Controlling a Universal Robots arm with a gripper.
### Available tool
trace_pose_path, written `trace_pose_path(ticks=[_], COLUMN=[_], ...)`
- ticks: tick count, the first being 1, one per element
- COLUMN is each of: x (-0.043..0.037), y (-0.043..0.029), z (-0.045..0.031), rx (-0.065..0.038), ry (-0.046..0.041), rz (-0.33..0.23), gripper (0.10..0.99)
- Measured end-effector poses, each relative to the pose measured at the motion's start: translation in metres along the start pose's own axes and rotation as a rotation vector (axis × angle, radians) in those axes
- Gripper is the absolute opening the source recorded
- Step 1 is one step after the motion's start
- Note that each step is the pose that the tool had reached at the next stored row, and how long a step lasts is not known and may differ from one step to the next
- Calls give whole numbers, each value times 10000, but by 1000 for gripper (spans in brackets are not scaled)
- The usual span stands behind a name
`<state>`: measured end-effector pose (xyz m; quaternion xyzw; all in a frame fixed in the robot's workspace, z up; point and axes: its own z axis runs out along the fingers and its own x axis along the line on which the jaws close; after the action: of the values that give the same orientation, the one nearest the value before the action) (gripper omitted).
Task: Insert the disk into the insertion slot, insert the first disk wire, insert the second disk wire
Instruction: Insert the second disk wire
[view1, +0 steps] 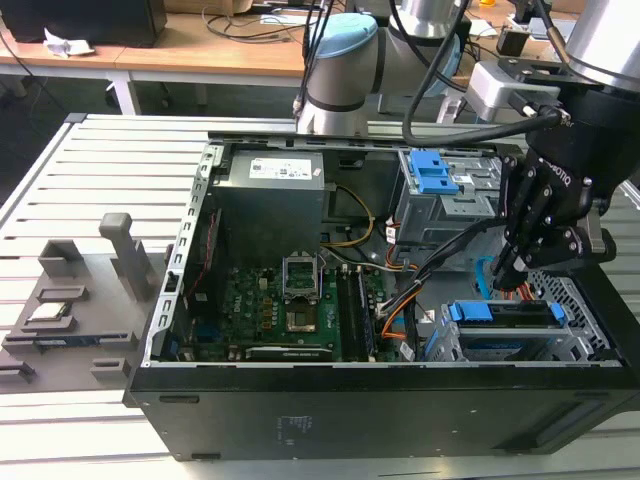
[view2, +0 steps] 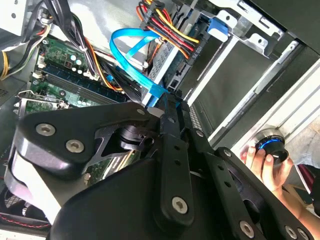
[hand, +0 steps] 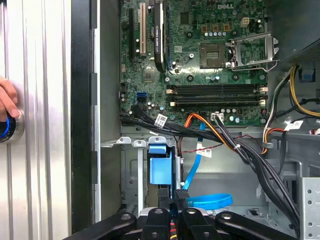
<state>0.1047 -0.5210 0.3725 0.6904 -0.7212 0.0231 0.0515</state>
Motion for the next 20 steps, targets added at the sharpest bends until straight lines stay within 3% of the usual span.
trace_pose_path(ticks=[13,20], x=[36,25], y=[-3,-52], z=[34,127], rx=[2,1], ry=[59,62], rz=[2,2], gripper=[161,161])
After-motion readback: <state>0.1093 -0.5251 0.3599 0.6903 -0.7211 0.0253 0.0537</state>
